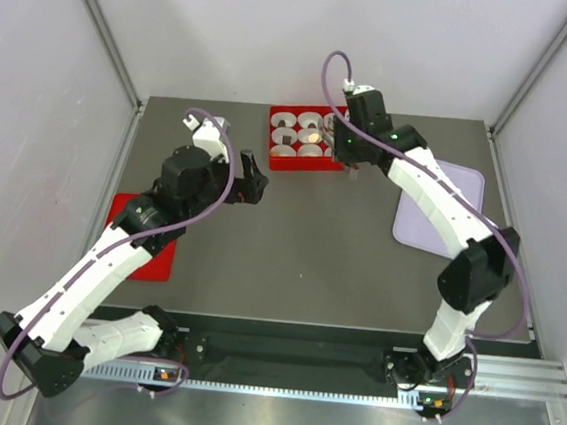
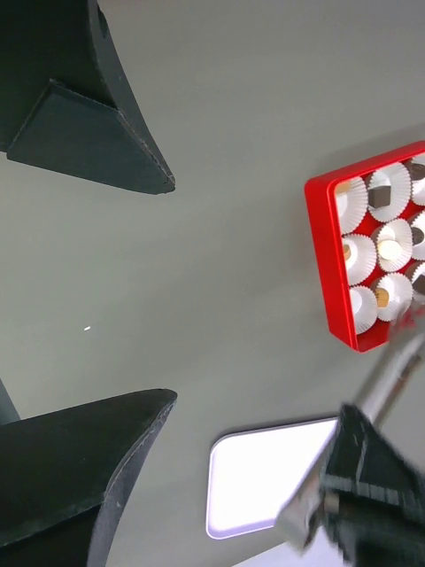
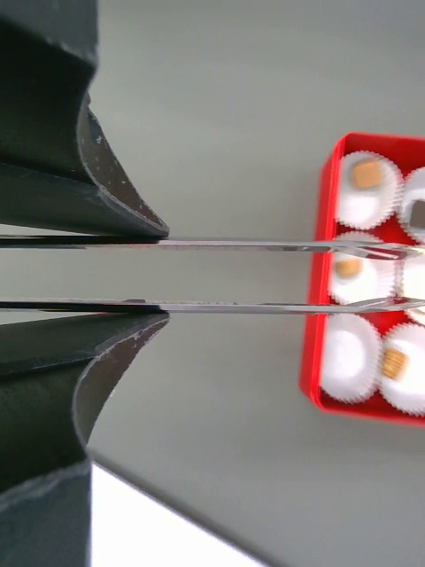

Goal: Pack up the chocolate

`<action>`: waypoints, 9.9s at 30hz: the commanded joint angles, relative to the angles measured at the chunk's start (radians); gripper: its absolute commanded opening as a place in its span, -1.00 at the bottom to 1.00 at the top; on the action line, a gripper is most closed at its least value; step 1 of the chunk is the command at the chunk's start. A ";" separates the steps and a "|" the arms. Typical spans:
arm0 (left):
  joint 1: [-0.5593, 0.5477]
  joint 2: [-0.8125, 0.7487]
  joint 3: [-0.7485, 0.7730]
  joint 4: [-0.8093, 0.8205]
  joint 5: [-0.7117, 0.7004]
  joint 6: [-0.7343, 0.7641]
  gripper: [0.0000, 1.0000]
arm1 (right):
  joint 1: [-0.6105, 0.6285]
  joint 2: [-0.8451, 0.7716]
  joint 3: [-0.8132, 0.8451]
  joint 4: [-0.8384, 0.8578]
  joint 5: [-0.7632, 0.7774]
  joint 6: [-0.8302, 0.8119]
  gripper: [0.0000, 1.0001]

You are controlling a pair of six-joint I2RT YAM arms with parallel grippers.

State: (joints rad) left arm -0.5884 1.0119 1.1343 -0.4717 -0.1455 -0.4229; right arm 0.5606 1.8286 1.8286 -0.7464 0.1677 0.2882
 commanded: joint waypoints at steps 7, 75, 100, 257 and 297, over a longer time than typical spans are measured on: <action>0.027 0.027 0.013 0.045 0.114 -0.030 0.94 | -0.002 -0.346 -0.418 0.062 0.072 0.114 -0.27; 0.633 0.604 -0.084 -0.223 0.040 0.065 0.65 | 0.237 -0.810 -0.962 0.403 0.089 0.197 0.99; 0.386 0.637 0.151 -0.329 0.271 -0.040 -1.00 | 0.228 -0.799 -1.000 0.534 -0.051 0.192 1.00; 0.424 0.803 0.103 1.009 1.058 -0.619 -0.40 | -0.346 -0.184 -0.712 1.435 -1.005 0.559 -1.00; 0.469 0.708 0.019 1.276 1.107 -0.836 -0.90 | -0.456 -0.003 -0.749 2.075 -1.253 1.140 -0.58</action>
State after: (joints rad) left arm -0.1177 1.7992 1.1866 0.7521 0.9840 -1.2488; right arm 0.1146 1.9213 1.0718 1.2171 -1.0985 1.4342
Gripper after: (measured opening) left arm 0.137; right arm 0.183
